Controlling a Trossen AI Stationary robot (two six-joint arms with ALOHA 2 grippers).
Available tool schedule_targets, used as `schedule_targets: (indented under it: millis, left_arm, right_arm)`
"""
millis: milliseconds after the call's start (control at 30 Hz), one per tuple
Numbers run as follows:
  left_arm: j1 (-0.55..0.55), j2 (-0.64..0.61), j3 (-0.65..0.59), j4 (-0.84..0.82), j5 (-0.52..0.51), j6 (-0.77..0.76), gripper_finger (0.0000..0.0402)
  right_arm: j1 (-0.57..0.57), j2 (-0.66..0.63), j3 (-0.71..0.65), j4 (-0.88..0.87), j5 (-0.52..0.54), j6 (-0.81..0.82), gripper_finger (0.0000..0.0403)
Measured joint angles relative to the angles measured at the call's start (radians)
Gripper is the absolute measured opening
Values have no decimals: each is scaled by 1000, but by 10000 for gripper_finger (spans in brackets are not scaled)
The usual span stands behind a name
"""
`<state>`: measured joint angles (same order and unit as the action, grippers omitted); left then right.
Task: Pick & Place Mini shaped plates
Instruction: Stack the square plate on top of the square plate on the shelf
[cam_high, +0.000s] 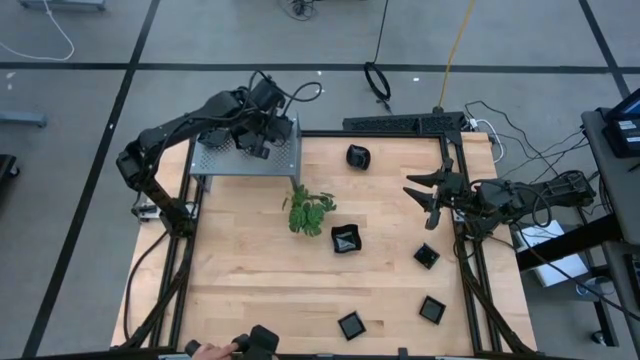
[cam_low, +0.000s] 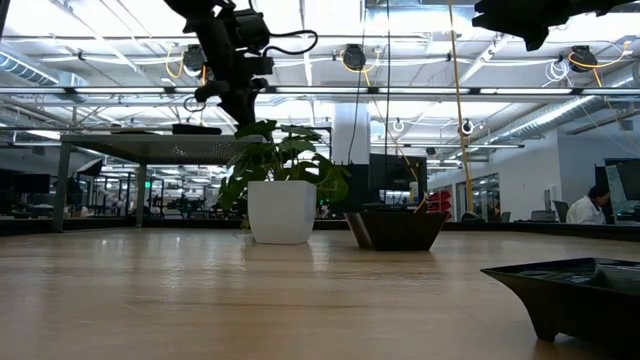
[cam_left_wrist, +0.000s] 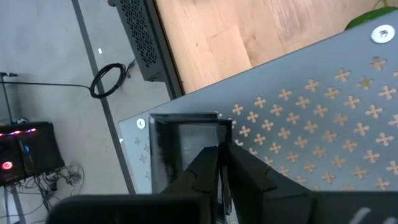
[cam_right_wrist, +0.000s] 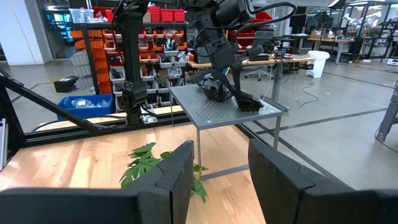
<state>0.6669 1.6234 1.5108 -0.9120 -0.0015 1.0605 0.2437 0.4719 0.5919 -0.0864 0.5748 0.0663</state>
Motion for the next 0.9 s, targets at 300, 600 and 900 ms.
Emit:
schedule_targets:
  millis: [300, 600, 900]
  left_arm:
    - [8, 0, 0, 35, 0, -67, 83]
    - [8, 0, 0, 42, 0, -146, 135]
    - [-1, 0, 0, 50, -100, -149, 166]
  right_arm:
    - [0, 0, 0, 0, 0, 0, 141]
    - [0, 0, 0, 0, 0, 0, 141]
    - [0, 0, 0, 0, 0, 0, 141]
